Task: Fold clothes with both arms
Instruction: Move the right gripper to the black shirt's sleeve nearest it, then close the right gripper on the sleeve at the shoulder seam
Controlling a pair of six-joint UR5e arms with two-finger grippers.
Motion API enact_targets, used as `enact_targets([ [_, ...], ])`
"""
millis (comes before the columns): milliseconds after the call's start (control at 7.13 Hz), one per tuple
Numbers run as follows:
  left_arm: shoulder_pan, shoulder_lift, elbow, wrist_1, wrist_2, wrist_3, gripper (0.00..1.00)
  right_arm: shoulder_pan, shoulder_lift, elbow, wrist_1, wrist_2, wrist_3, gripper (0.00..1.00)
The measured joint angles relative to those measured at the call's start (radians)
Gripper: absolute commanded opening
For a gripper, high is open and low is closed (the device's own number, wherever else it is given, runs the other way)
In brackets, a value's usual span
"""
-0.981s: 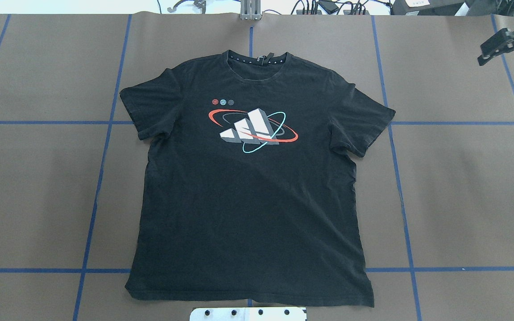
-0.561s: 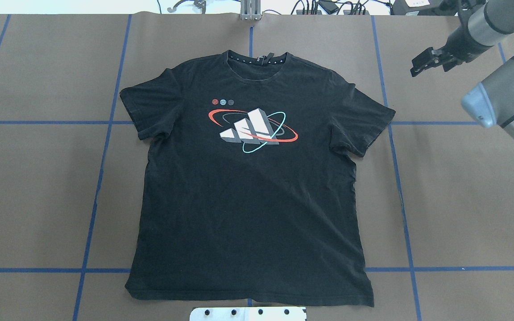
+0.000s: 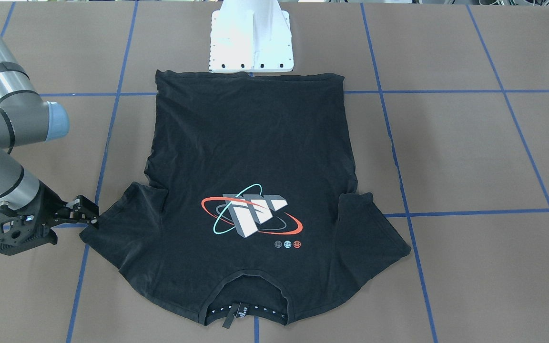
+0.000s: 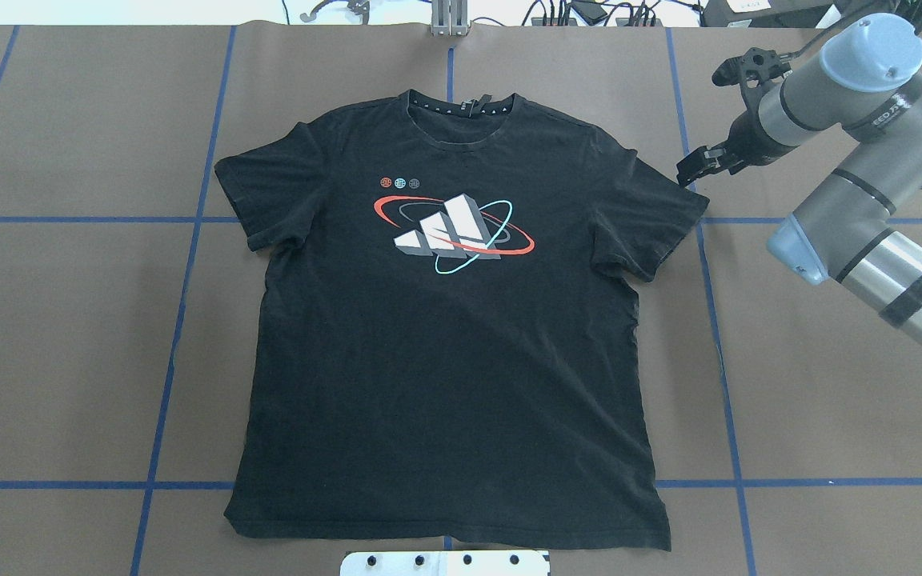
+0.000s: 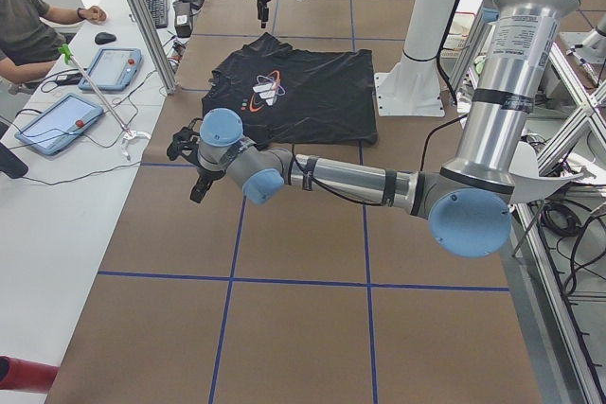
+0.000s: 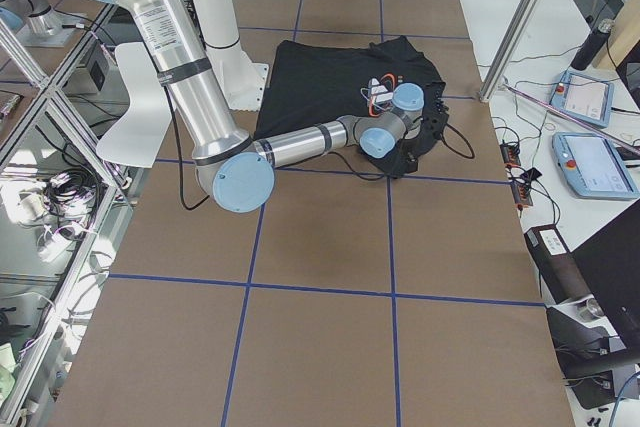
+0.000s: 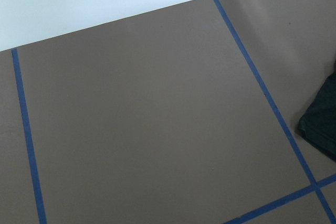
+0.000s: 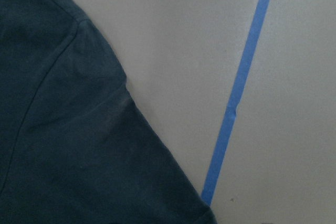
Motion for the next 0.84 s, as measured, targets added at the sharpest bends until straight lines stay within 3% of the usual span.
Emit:
enact_targets([
  [701,0.001,0.003,0.003,-0.012,-0.001,-0.023,1.0,-0.028,0.009,-0.073,0.001,-0.002,-0.005,0.69],
  [841,0.001,0.003,0.002,-0.012,-0.001,-0.023,1.0,-0.032,0.011,-0.082,0.0,-0.003,-0.006,0.61],
])
